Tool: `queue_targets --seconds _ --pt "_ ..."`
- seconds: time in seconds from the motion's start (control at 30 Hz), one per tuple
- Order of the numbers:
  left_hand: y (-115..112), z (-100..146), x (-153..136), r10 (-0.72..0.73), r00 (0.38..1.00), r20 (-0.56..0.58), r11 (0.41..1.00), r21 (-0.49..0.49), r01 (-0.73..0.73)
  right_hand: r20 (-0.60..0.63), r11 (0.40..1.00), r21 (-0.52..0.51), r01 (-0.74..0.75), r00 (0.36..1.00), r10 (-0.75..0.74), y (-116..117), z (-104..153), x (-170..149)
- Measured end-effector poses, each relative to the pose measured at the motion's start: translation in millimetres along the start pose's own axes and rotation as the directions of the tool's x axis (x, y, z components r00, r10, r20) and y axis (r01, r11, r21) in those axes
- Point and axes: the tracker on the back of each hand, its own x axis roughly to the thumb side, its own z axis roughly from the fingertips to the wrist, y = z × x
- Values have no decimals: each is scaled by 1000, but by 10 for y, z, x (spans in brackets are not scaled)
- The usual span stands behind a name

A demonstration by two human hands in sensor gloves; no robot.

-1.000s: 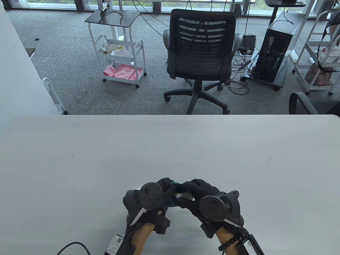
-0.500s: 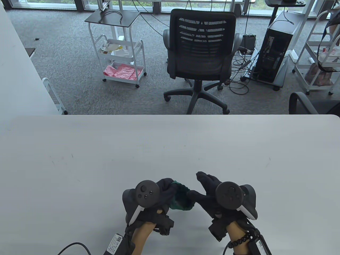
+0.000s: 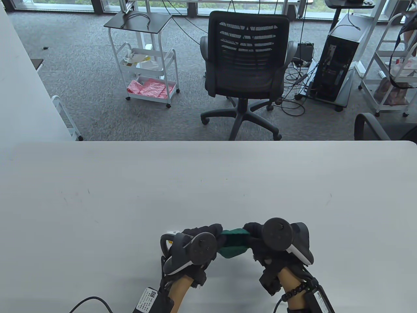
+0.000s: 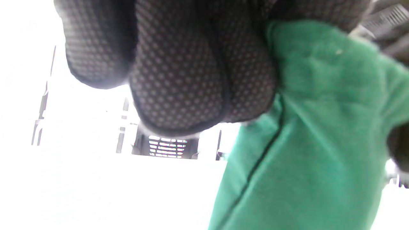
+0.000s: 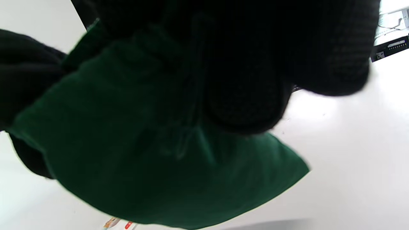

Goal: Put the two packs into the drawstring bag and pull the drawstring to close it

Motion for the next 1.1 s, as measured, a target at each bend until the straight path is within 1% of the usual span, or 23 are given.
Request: queue_targets --seconds 0.1,0.17,0.23,0.37,0.47,0.5,0.53,0.6,0.63,0.67,0.77,0.83,0.93,1.03,1.1 --pt "-21 -27 15 32 999 -29 998 -53 -34 -3 1000 -1 -7 1000 7 -20 4 -16" --pt "-10 -43 -15 102 992 -73 989 -98 -109 -10 999 -20 30 999 -30 -61 15 -48" --pt "17 -35 -43 143 985 -97 985 -88 -151 -15 998 -33 62 998 -62 -95 25 -67" --pt "74 13 -121 231 960 -159 968 -60 -243 -51 995 -63 73 996 -76 -137 53 -87" --pt "101 75 -239 265 931 -252 962 1 -273 -94 993 -86 76 992 -84 -165 62 -140" --pt "91 103 -295 237 917 -322 970 17 -244 -110 991 -100 84 989 -95 -174 62 -164" --pt "70 123 -348 180 910 -373 981 -4 -196 -122 989 -113 92 987 -106 -184 60 -185" --pt "21 143 -433 59 897 -438 991 -80 -104 -137 985 -139 98 984 -117 -203 67 -206" --pt "-4 150 -467 26 888 -460 990 -109 -85 -142 984 -148 98 983 -119 -213 72 -210" --pt "-37 158 -514 2 869 -495 989 -128 -74 -149 983 -157 98 981 -121 -226 78 -213" --pt "-139 181 -612 -17 819 -574 978 -178 -104 -159 980 -178 92 980 -121 -243 86 -224" --pt "-222 191 -656 -58 807 -588 965 -239 -106 -168 981 -175 79 980 -109 -240 74 -237" --pt "-379 199 -716 -81 790 -608 954 -276 -115 -173 981 -177 77 979 -108 -239 76 -251" --pt "-545 185 -721 -85 788 -610 938 -315 -143 -172 978 -194 72 979 -107 -266 82 -245" --pt "-708 174 -703 -141 788 -599 928 -358 -106 -172 977 -204 61 980 -98 -290 86 -251"
